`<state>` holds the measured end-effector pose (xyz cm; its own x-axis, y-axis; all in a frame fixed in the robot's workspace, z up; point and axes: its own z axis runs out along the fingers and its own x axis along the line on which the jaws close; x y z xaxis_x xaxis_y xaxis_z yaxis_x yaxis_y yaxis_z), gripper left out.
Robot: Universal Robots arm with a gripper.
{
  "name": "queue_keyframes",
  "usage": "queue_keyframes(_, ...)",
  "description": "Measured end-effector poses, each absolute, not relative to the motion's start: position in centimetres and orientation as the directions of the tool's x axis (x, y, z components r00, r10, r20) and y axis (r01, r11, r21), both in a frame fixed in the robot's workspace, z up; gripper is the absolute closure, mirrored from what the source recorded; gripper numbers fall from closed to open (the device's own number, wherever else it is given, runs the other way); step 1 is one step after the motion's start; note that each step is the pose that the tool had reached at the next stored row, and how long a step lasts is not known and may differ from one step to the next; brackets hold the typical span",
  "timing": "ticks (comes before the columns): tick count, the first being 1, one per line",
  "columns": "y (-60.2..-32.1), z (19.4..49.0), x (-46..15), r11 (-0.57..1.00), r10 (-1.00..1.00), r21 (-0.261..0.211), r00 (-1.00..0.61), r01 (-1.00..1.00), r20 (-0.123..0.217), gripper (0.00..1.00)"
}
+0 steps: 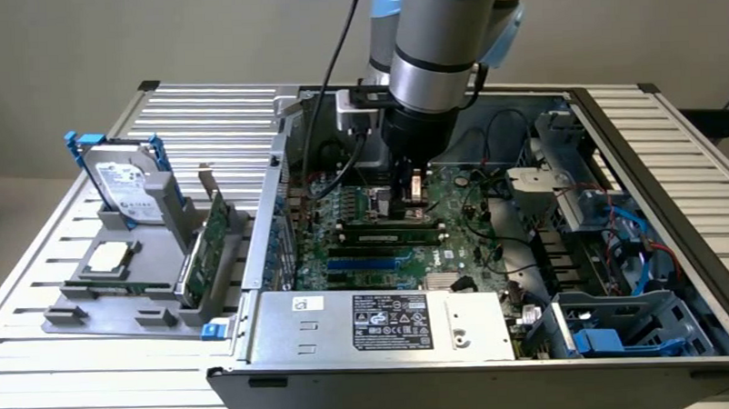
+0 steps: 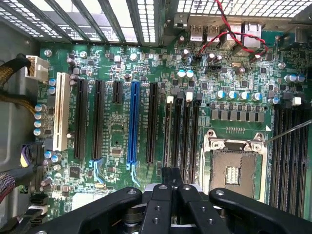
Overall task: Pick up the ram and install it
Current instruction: 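Press down the ram until it locks into place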
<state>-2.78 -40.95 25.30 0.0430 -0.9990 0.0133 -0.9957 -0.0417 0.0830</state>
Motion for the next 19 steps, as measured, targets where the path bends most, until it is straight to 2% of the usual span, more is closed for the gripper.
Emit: queue_keyframes(19, -41.13, 25.38, -2.76, -0.04, -0.999, 0.083, 0.041, -0.996, 0.013, 0.89)
